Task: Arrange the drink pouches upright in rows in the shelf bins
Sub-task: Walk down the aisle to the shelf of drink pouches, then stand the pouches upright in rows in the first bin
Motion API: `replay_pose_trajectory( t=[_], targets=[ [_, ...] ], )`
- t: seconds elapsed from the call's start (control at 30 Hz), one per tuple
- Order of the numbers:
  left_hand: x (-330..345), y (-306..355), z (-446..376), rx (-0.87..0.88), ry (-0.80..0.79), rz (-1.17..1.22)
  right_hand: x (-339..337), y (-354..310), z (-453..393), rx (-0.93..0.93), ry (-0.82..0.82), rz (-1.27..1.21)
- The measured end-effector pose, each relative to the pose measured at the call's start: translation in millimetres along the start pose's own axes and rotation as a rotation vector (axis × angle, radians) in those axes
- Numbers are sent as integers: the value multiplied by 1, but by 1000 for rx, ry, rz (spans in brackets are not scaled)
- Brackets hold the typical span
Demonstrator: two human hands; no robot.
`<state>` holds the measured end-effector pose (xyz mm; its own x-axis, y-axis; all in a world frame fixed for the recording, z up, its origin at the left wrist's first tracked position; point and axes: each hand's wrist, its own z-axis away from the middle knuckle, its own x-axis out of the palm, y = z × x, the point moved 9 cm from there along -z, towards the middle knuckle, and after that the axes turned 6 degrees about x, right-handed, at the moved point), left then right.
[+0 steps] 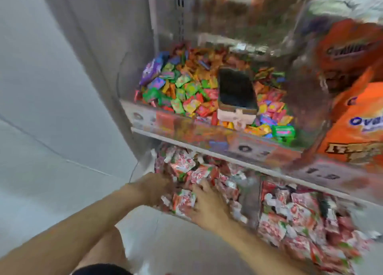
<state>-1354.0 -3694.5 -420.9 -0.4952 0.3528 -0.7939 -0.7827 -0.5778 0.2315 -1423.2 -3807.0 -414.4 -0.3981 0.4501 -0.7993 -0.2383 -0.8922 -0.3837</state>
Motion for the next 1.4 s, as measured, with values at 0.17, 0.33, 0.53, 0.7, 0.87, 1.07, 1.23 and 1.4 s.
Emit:
replay_pose_trajectory(
  t=[0.17, 0.33, 0.53, 0.7, 0.87, 1.07, 1.23, 1.4],
  targets=[
    [12, -19, -9, 57, 218, 13, 9, 1, 5, -52, 217, -57],
    [0, -10, 21, 9, 446, -40, 7, 4, 25, -40, 340, -254],
    [-3, -9, 57, -81, 587, 91, -3, -2, 44, -43, 412, -241],
    [8, -25, 62, -178, 638, 193, -17, -4, 43, -120, 437, -415],
    [16, -15, 73, -149, 501, 282, -35, -2, 23, -169, 486, -583],
    [-3, -16, 112, -77, 919, 424, -43, -36, -1, -265, 504, -603],
    [-5, -17, 109, 24, 970, 445, -6, -87, -33, -361, 250, -444],
    [9, -12, 93, 15, 835, 352, 3, -74, -41, -350, -75, -430]
  ],
)
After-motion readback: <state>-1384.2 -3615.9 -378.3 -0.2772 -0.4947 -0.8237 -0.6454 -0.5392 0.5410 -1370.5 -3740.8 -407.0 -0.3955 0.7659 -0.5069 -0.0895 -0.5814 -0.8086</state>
